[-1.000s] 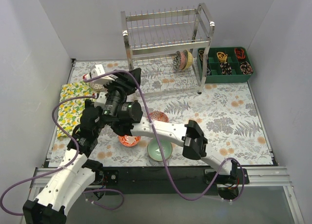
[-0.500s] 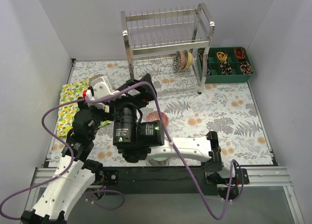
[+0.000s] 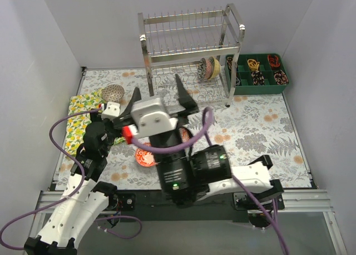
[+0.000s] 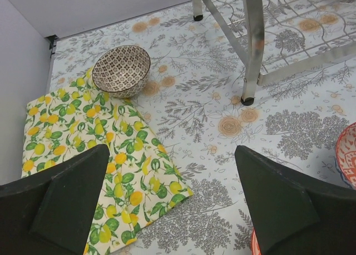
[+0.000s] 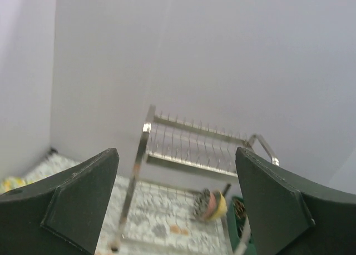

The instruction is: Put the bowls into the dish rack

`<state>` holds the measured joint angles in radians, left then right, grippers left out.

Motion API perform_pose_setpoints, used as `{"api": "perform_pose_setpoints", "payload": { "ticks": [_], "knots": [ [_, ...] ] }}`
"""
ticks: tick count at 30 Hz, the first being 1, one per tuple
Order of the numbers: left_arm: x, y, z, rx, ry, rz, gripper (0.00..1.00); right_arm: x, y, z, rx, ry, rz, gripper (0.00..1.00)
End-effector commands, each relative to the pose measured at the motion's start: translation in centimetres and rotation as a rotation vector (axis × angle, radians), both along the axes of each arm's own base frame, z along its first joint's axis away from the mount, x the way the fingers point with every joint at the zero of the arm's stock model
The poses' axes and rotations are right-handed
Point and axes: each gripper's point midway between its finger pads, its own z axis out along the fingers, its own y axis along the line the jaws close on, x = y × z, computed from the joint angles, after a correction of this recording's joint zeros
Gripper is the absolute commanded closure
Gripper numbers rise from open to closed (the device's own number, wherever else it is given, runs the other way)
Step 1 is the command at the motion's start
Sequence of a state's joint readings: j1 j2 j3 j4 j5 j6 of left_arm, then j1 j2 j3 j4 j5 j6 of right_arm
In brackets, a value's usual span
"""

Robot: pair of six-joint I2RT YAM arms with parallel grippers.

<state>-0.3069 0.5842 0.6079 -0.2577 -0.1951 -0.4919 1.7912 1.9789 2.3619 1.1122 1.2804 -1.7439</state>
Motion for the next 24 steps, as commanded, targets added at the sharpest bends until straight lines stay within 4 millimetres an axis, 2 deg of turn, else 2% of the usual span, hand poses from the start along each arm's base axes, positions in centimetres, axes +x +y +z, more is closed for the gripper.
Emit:
{"api": "perform_pose_setpoints", "payload": {
  "ticks": [1, 2, 6, 7, 8, 9, 10, 12, 13, 14, 16, 17, 19, 20, 21, 22, 23, 24],
  "knots": [
    [0.0, 0.5, 1.8, 0.036, 0.003, -0.002, 0.02, 0.4, -7.0, 8.9, 0.342, -0.165, 0.112, 0.06],
    [-0.1, 0.4, 1.8, 0.042, 0.009, -0.011, 0.02, 0.8, -7.7, 8.4, 0.343, -0.126, 0.099, 0.05],
    [-0.2, 0.6, 2.1, 0.06, 0.012, -0.011, 0.02, 1.4, -7.0, 4.8, 0.194, 0.008, 0.057, 0.02],
    [-0.2, 0.5, 1.9, 0.065, 0.028, -0.02, 0.02, 0.9, -5.4, 3.3, 0.13, 0.01, 0.074, 0.02],
    [-0.2, 0.0, 2.1, 0.06, 0.033, -0.048, 0.02, 1.1, -6.5, 3.8, 0.131, 0.013, 0.096, 0.02],
    [-0.3, -0.4, 2.0, 0.06, 0.044, -0.075, 0.02, 0.8, -5.5, 3.4, 0.057, 0.004, 0.126, 0.02],
    [-0.5, -0.8, 1.4, 0.066, 0.074, -0.105, 0.02, 0.5, -4.8, 2.9, 0.077, 0.02, 0.176, 0.02],
    [-1.0, -2.5, 0.8, 0.06, 0.101, -0.208, 0.02, 0.2, -4.8, 3.2, 0.082, 0.012, 0.25, 0.02],
    [-1.2, -2.8, 0.3, 0.059, 0.12, -0.229, 0.02, -0.1, -4.0, 2.5, -0.001, 0.009, 0.28, 0.02],
    [-1.3, -3.1, 0.2, 0.057, 0.123, -0.244, 0.02, -0.4, -4.2, 3.5, 0.105, 0.038, 0.359, 0.02],
    [-1.3, -3.4, -0.6, 0.057, 0.136, -0.264, 0.02, -1.4, -3.0, 3.0, 0.04, 0.035, 0.457, 0.03],
    [-1.2, -3.4, -1.1, 0.065, 0.149, -0.266, 0.02, -1.6, -3.4, 3.2, 0.068, 0.052, 0.494, 0.03],
    [-0.7, -3.3, -1.7, 0.084, 0.151, -0.262, 0.02, -1.9, -2.8, 1.4, 0.017, 0.048, 0.518, 0.03],
    [-0.2, -3.2, -2.3, 0.097, 0.164, -0.253, 0.02, -1.5, -4.1, 1.4, 0.033, 0.055, 0.516, 0.03],
    [0.4, -3.1, -2.1, 0.104, 0.146, -0.24, 0.02, -1.6, -3.5, -0.2, 0.019, 0.079, 0.523, 0.03],
    [0.9, -2.8, -2.4, 0.118, 0.15, -0.222, 0.02, -1.0, -3.8, -0.6, 0.015, 0.092, 0.512, 0.03],
    [1.3, -2.8, -2.5, 0.124, 0.151, -0.214, 0.02, -0.5, -3.8, -1.8, -0.035, 0.118, 0.513, 0.04],
    [2.0, -2.8, -3.1, 0.138, 0.172, -0.213, 0.02, -0.2, -3.4, -2.8, -0.011, 0.176, 0.539, 0.04]
  ]
}}
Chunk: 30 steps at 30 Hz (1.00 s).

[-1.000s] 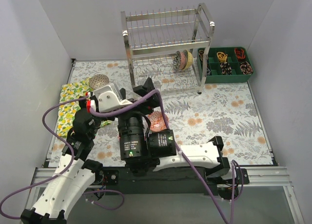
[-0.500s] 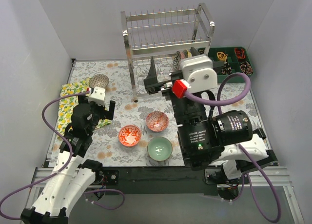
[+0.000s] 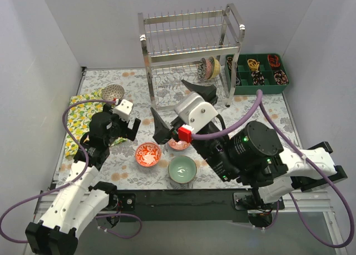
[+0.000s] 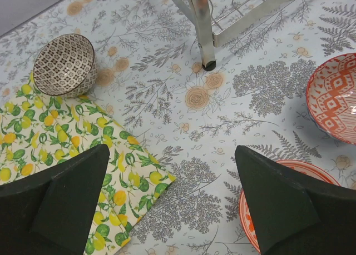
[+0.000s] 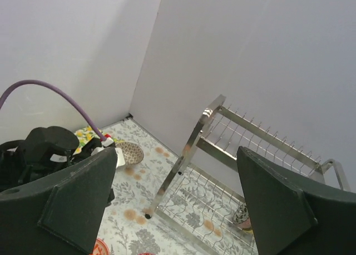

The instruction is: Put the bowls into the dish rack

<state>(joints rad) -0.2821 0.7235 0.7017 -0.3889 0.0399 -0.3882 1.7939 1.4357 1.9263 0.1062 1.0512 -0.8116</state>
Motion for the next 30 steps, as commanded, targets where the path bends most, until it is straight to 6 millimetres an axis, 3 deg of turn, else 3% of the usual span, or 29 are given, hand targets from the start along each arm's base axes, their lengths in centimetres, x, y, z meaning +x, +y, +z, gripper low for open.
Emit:
{"api": "perform_pose_setpoints", "payload": {
  "ticks": [1, 2, 5, 8, 9, 10, 12, 13, 14, 16, 19, 20, 21, 22, 23, 25, 26, 27, 30],
  "knots": [
    [2.2, 0.3, -0.8, 0.058, 0.0, 0.015, 0.02, 1.8, -0.4, -2.1, 0.023, 0.168, 0.116, 0.06],
    [2.6, 0.2, -0.8, 0.061, 0.002, 0.013, 0.02, 2.2, -0.4, -4.4, -0.075, 0.206, 0.145, 0.07],
    [4.5, 0.5, -1.3, 0.1, 0.006, 0.042, 0.02, 3.4, -0.5, -8.1, -0.08, 0.305, 0.229, 0.08],
    [6.8, 1.0, -1.2, 0.12, -0.012, 0.069, 0.02, 4.9, -1.4, -11.8, -0.112, 0.355, 0.175, 0.08],
    [7.9, 1.2, -1.8, 0.133, 0.0, 0.078, 0.02, 6.5, -2.2, -12.9, -0.115, 0.375, 0.122, 0.08],
    [8.9, 1.5, -1.1, 0.131, -0.014, 0.092, 0.02, 7.2, -2.6, -14.6, -0.119, 0.408, 0.096, 0.08],
    [10.7, 2.9, -0.9, 0.138, -0.019, 0.137, 0.02, 9.3, -4.0, -16.2, -0.12, 0.439, 0.022, 0.08],
    [11.8, 3.2, -2.0, 0.144, 0.011, 0.143, 0.02, 9.5, -4.5, -16.6, -0.112, 0.454, 0.014, 0.08],
    [13.0, 4.0, -1.0, 0.135, -0.012, 0.16, 0.02, 9.8, -4.7, -18.1, -0.144, 0.469, 0.006, 0.07],
    [14.6, 4.6, -2.1, 0.159, 0.021, 0.144, 0.05, 10.4, -5.3, -19.1, -0.152, 0.477, 0.009, 0.1],
    [16.7, 4.8, -1.5, 0.173, 0.018, 0.088, 0.1, 11.6, -6.2, -21.1, -0.159, 0.523, -0.022, 0.15],
    [17.3, 5.4, -3.1, 0.179, 0.067, 0.082, 0.11, 11.8, -6.3, -22.4, -0.176, 0.546, -0.034, 0.14],
    [18.3, 5.1, -2.2, 0.169, 0.056, 0.049, 0.13, 12.3, -6.9, -22.8, -0.172, 0.556, -0.051, 0.14],
    [18.9, 5.1, -2.5, 0.17, 0.072, 0.028, 0.17, 12.5, -7.1, -23.1, -0.176, 0.56, -0.06, 0.14],
    [19.5, 5.5, -4.5, 0.179, 0.131, 0.017, 0.21, 12.6, -7.1, -23.8, -0.165, 0.586, -0.068, 0.14],
    [21.2, 5.4, -3.6, 0.17, 0.125, -0.018, 0.25, 12.9, -7.1, -24.2, -0.158, 0.61, -0.064, 0.13],
    [21.6, 5.2, -5.6, 0.175, 0.18, -0.042, 0.27, 13.1, -7.1, -24.3, -0.15, 0.619, -0.067, 0.13],
    [22.7, 6.8, -4.5, 0.17, 0.161, -0.016, 0.27, 13.5, -7.1, -24.6, -0.143, 0.639, -0.069, 0.14],
    [23.6, 7.1, -6.5, 0.166, 0.227, -0.057, 0.33, 14.5, -7.3, -24.9, -0.139, 0.655, -0.092, 0.14]
  ]
}}
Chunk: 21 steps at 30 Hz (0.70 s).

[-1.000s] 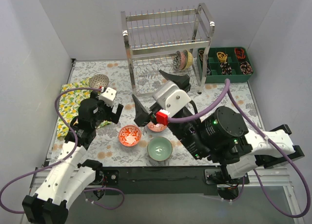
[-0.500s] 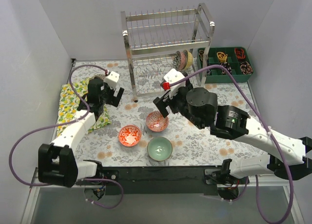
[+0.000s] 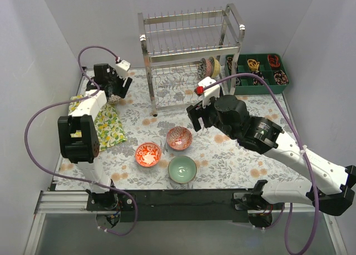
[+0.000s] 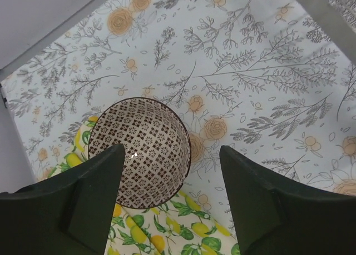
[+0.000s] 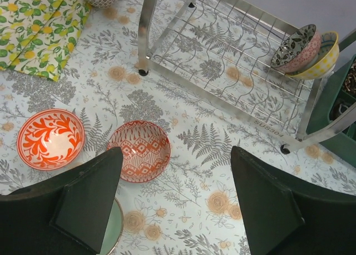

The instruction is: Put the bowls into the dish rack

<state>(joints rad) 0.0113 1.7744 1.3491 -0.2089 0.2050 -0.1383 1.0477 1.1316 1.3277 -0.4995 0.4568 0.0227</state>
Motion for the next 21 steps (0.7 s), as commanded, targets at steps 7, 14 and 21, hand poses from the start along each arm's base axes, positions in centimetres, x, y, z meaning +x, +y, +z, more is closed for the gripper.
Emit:
{"api": "perform_pose_setpoints", "payload": {
  "ticks": [7, 14, 21],
  "knots": [
    [1.2, 1.0, -3.3, -0.009, 0.171, -0.139, 0.43, 2.1, 0.0, 0.7, 0.059, 0.025, -0.037, 0.14],
    [0.4, 0.4, -4.9, -0.034, 0.219, -0.161, 0.49, 3.0, -0.2, -0.1, 0.05, 0.042, -0.054, 0.14],
    [0.6, 2.3, -6.9, 0.04, 0.241, -0.093, 0.57, 3.9, 0.4, -0.2, 0.056, 0.048, -0.059, 0.15]
  ]
}}
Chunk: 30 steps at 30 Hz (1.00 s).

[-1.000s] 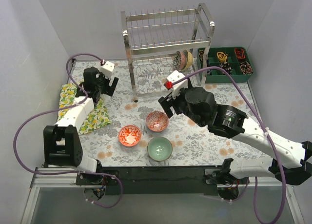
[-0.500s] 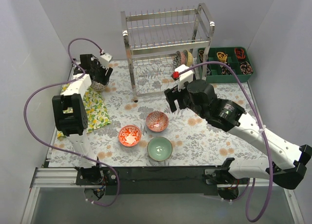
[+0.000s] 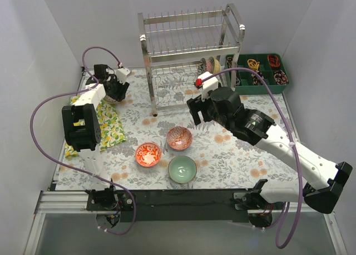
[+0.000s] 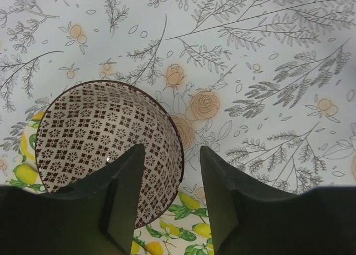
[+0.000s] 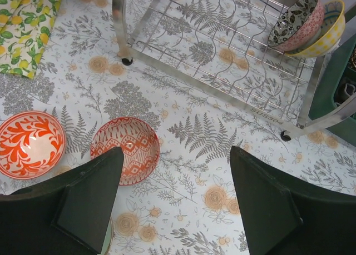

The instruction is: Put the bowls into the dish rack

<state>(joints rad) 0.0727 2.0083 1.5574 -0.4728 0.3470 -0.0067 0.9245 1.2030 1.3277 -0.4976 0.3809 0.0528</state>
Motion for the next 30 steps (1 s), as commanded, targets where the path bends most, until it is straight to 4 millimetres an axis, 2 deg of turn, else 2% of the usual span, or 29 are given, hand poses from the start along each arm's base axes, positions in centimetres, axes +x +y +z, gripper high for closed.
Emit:
{"api": "perform_pose_setpoints", "payload": {
  "ticks": [1, 8, 15, 18, 19, 25, 26, 29, 30],
  "knots": [
    [0.9, 1.4, 0.2, 0.049, -0.038, 0.061, 0.58, 0.8, 1.1, 2.3, 0.074, -0.034, 0.002, 0.15],
    [0.7, 1.7, -0.6, 0.07, -0.025, 0.068, 0.64, 1.1, 1.4, 1.8, 0.062, -0.024, 0.004, 0.16],
    [-0.5, 2.0, -1.9, 0.101, 0.002, 0.05, 0.67, 1.4, 1.6, 1.8, 0.064, -0.026, 0.001, 0.17],
    [-0.6, 2.0, -1.8, 0.1, -0.007, 0.05, 0.73, 1.4, 1.4, 1.9, 0.064, -0.027, -0.001, 0.17],
    [-0.7, 1.8, -1.6, 0.097, -0.013, 0.048, 0.79, 1.5, 1.4, 1.9, 0.065, -0.028, -0.003, 0.17],
    [-0.5, 1.2, 1.6, 0.04, -0.087, 0.074, 0.97, 1.4, 1.4, 1.9, 0.053, -0.036, 0.008, 0.18],
    [-0.4, 1.1, 2.5, 0.028, -0.103, 0.083, 1.0, 1.4, 1.4, 1.9, 0.051, -0.037, 0.01, 0.19],
    [-0.8, 0.8, 5.4, 0.001, -0.159, 0.095, 1.0, 1.6, 1.3, 2.1, 0.031, -0.054, 0.016, 0.2],
    [-1.1, 0.7, 7.6, -0.005, -0.201, 0.097, 1.0, 1.7, 1.2, 2.4, 0.026, -0.066, 0.016, 0.2]
  ]
}}
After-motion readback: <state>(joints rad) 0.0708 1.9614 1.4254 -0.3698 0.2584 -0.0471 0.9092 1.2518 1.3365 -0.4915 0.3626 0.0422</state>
